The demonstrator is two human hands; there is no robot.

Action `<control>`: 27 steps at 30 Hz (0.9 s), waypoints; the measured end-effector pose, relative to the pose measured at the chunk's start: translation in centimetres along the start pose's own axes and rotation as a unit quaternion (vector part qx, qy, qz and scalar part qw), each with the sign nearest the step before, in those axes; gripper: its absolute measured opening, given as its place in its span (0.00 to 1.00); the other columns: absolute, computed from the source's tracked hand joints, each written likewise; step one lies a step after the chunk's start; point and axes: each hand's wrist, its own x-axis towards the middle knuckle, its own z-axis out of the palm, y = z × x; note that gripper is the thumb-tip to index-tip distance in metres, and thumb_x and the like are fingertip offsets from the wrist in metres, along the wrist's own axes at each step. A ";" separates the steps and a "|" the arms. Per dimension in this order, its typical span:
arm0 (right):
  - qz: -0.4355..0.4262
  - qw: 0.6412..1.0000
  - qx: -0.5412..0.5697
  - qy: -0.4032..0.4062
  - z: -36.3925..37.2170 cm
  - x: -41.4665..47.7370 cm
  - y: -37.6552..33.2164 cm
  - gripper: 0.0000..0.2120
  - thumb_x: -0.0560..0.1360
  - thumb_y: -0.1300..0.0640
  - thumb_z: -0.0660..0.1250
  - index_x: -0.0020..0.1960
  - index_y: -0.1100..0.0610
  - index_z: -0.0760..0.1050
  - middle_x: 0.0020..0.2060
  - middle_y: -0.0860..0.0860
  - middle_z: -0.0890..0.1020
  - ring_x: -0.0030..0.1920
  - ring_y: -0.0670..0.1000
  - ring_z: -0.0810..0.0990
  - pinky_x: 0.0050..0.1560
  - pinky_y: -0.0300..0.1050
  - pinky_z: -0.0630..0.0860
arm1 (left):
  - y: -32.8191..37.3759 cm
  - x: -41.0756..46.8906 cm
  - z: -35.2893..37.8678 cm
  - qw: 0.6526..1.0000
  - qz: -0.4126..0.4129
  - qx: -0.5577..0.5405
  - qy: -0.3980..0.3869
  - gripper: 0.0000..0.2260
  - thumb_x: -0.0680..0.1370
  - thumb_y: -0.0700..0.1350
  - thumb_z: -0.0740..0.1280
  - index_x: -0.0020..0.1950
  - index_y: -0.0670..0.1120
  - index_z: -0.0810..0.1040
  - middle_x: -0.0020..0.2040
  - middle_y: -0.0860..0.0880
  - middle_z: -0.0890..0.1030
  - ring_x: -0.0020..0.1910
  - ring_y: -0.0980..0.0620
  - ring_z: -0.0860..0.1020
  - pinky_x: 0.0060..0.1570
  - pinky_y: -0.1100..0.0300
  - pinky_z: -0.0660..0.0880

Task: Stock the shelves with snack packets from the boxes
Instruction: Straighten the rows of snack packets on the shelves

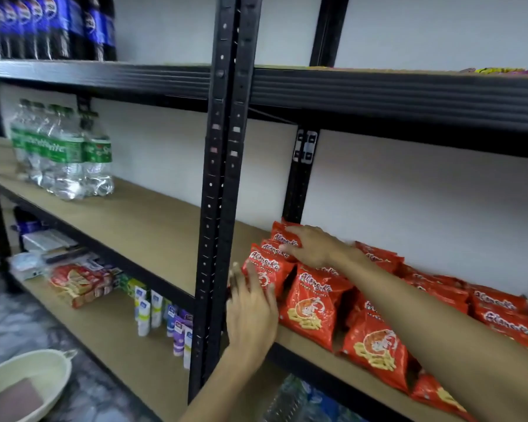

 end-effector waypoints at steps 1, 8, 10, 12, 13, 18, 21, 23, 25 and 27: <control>0.003 1.000 -0.007 -0.020 0.2 0.9 -0.2 0.34 0.79 0.34 0.58 0.80 0.47 0.57 0.78 0.52 0.62 0.76 0.56 0.63 0.75 0.55 0.62 | -0.2 0.1 0.3 1.000 -0.003 -0.001 -0.009 0.30 0.83 0.60 0.47 0.81 0.47 0.45 0.81 0.42 0.51 0.79 0.45 0.54 0.71 0.48 0.66; 0.013 0.992 -0.060 -0.111 1.2 3.6 -0.7 0.32 0.80 0.33 0.54 0.80 0.46 0.58 0.79 0.52 0.61 0.77 0.57 0.61 0.76 0.58 0.60 | -0.9 1.2 1.6 1.000 -0.005 0.014 -0.022 0.30 0.83 0.60 0.50 0.81 0.49 0.44 0.81 0.44 0.50 0.79 0.45 0.54 0.72 0.46 0.65; 0.021 0.991 -0.066 -0.114 1.4 3.8 -0.5 0.32 0.80 0.33 0.53 0.80 0.46 0.57 0.79 0.52 0.60 0.78 0.57 0.59 0.76 0.58 0.59 | -1.0 1.5 2.1 1.000 -0.008 0.019 -0.024 0.30 0.83 0.60 0.50 0.81 0.49 0.45 0.81 0.44 0.51 0.79 0.45 0.55 0.72 0.46 0.64; 0.026 0.991 -0.070 -0.114 1.7 4.0 -0.3 0.32 0.81 0.34 0.53 0.80 0.46 0.56 0.79 0.52 0.60 0.78 0.57 0.60 0.76 0.59 0.59 | -0.8 1.7 2.3 0.999 -0.008 0.020 -0.028 0.31 0.83 0.60 0.50 0.81 0.49 0.45 0.81 0.44 0.50 0.79 0.45 0.55 0.73 0.46 0.63; 0.027 0.991 -0.071 -0.113 1.7 4.1 -0.2 0.31 0.81 0.34 0.53 0.80 0.46 0.56 0.79 0.52 0.60 0.78 0.58 0.60 0.76 0.59 0.59 | -0.8 1.7 2.3 0.999 -0.009 0.020 -0.031 0.31 0.83 0.61 0.50 0.81 0.50 0.44 0.81 0.44 0.50 0.79 0.45 0.55 0.73 0.46 0.63; 0.019 0.992 -0.065 -0.102 1.5 3.9 -0.4 0.31 0.81 0.34 0.53 0.79 0.46 0.58 0.78 0.52 0.63 0.76 0.57 0.64 0.74 0.58 0.63 | -1.0 1.8 2.2 1.000 -0.003 0.007 -0.020 0.30 0.83 0.61 0.51 0.81 0.50 0.46 0.81 0.45 0.51 0.79 0.45 0.57 0.70 0.45 0.68; 0.009 0.996 -0.051 -0.070 0.7 2.9 -0.6 0.29 0.81 0.34 0.54 0.78 0.45 0.61 0.77 0.51 0.66 0.75 0.57 0.65 0.73 0.58 0.61 | -0.9 1.5 2.0 1.000 0.004 -0.007 -0.016 0.31 0.83 0.62 0.49 0.81 0.49 0.46 0.81 0.46 0.49 0.80 0.46 0.52 0.72 0.43 0.64; 0.005 0.998 -0.044 -0.046 -0.1 2.0 -0.5 0.29 0.81 0.34 0.54 0.78 0.45 0.62 0.77 0.51 0.66 0.75 0.56 0.65 0.75 0.58 0.60 | -0.7 1.1 1.6 1.000 0.012 -0.020 -0.017 0.32 0.82 0.63 0.48 0.81 0.49 0.46 0.81 0.46 0.49 0.80 0.46 0.50 0.74 0.42 0.62; 0.007 0.999 -0.038 -0.031 -0.7 1.1 0.1 0.30 0.81 0.34 0.54 0.78 0.46 0.61 0.77 0.51 0.66 0.75 0.56 0.65 0.75 0.58 0.61 | -0.3 0.6 1.0 0.999 0.016 -0.037 -0.014 0.33 0.82 0.64 0.48 0.81 0.48 0.46 0.81 0.45 0.49 0.80 0.46 0.49 0.74 0.42 0.58; 0.011 0.999 -0.042 -0.026 -1.0 0.1 1.0 0.31 0.80 0.34 0.54 0.79 0.46 0.59 0.77 0.51 0.66 0.75 0.55 0.66 0.74 0.57 0.63 | 0.1 0.1 0.5 0.999 0.012 -0.052 -0.011 0.33 0.82 0.63 0.48 0.81 0.48 0.45 0.82 0.46 0.48 0.80 0.47 0.47 0.75 0.44 0.55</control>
